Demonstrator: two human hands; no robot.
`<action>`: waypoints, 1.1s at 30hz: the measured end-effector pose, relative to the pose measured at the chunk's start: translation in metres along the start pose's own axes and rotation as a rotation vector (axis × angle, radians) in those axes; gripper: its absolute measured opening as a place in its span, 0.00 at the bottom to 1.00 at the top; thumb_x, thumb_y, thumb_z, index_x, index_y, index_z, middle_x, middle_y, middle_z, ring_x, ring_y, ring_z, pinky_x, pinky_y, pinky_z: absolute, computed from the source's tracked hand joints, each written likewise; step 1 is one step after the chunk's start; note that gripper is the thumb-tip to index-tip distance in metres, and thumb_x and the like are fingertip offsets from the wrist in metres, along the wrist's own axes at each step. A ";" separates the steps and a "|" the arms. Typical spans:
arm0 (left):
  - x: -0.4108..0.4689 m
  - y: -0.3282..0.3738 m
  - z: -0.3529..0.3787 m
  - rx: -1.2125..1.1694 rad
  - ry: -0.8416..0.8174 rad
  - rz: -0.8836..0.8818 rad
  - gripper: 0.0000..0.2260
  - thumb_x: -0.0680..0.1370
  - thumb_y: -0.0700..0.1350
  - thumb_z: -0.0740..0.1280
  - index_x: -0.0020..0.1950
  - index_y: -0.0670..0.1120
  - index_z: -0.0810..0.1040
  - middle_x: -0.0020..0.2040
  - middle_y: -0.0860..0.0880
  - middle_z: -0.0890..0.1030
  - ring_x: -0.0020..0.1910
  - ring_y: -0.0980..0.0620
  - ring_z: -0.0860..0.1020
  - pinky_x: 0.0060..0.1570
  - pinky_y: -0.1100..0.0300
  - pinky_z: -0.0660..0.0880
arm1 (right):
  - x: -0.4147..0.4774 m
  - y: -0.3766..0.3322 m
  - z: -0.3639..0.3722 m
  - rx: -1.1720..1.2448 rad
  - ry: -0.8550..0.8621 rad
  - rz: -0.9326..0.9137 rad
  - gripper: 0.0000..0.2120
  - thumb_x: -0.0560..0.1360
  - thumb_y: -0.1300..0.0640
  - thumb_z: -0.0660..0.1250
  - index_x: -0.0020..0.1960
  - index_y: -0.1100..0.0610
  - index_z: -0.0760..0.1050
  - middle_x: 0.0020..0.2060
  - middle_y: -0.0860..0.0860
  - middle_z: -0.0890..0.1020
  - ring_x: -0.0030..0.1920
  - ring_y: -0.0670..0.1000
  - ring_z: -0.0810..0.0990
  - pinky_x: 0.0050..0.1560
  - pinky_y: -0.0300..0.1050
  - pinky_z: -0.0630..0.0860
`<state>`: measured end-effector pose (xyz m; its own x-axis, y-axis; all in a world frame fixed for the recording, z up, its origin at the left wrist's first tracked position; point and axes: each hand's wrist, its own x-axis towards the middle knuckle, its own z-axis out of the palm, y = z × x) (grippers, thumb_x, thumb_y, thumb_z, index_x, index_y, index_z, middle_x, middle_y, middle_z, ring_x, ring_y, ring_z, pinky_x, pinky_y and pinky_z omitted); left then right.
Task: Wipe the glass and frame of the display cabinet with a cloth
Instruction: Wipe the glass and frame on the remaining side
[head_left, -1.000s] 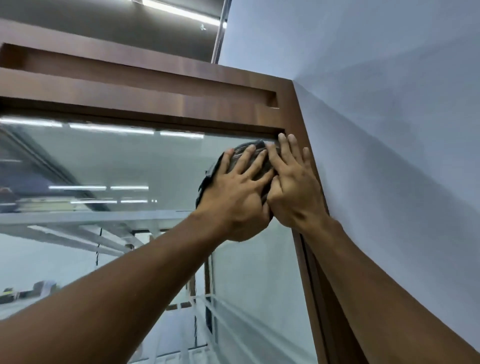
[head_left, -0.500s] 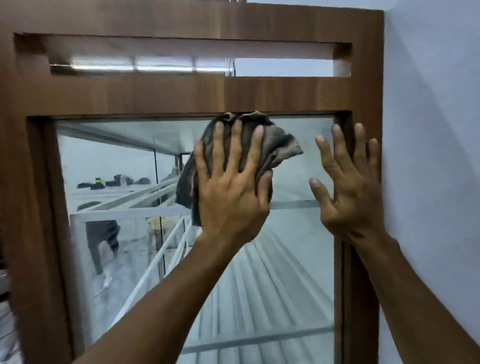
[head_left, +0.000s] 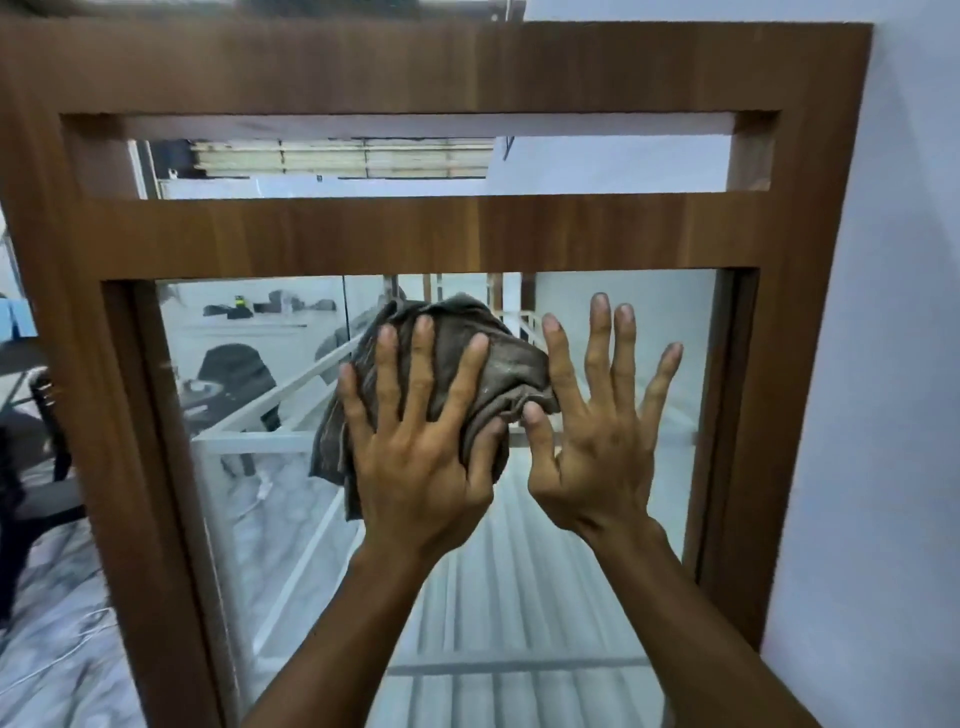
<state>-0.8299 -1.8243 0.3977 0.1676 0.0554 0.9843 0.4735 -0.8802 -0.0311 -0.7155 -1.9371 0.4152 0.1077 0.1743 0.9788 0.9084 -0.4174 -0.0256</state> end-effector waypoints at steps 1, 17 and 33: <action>-0.001 -0.007 -0.001 0.012 0.027 -0.074 0.28 0.83 0.57 0.59 0.83 0.51 0.64 0.84 0.42 0.57 0.84 0.37 0.52 0.80 0.33 0.46 | -0.001 0.000 0.001 -0.009 -0.001 0.021 0.31 0.83 0.43 0.50 0.82 0.55 0.60 0.82 0.57 0.52 0.83 0.61 0.49 0.78 0.74 0.40; 0.002 -0.100 -0.037 -0.004 -0.037 0.084 0.29 0.83 0.58 0.59 0.83 0.50 0.63 0.84 0.42 0.56 0.85 0.39 0.51 0.81 0.35 0.50 | 0.001 -0.080 0.033 -0.008 0.027 -0.038 0.27 0.85 0.50 0.56 0.83 0.50 0.57 0.83 0.58 0.56 0.83 0.62 0.49 0.78 0.74 0.42; -0.005 -0.043 -0.019 -0.018 0.065 -0.353 0.31 0.84 0.60 0.55 0.85 0.48 0.56 0.84 0.35 0.53 0.84 0.32 0.49 0.79 0.29 0.46 | 0.002 -0.072 0.028 0.059 0.043 -0.071 0.26 0.84 0.49 0.57 0.81 0.51 0.62 0.82 0.59 0.59 0.83 0.61 0.53 0.81 0.67 0.43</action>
<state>-0.8673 -1.7961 0.3975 -0.0590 0.3282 0.9428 0.4773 -0.8202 0.3154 -0.7696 -1.8813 0.4129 0.0259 0.1622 0.9864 0.9354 -0.3520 0.0333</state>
